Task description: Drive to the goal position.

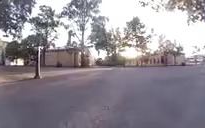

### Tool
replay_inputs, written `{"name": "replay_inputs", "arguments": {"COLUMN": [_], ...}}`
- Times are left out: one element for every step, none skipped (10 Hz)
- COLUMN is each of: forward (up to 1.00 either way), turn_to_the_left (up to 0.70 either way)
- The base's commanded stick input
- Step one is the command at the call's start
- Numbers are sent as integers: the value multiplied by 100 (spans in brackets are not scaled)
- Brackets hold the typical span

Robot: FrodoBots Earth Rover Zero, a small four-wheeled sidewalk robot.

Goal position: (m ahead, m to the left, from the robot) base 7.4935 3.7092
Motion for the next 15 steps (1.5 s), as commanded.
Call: {"name": "replay_inputs", "arguments": {"forward": [70, 70, 70, 70, 70, 70, 70, 70, 70, 70, 70, 70, 70, 70, 70], "turn_to_the_left": [35, 35, 35, 35, 35, 35, 35, 31, 0, 0, 0, 0, 0, 0, 0]}}
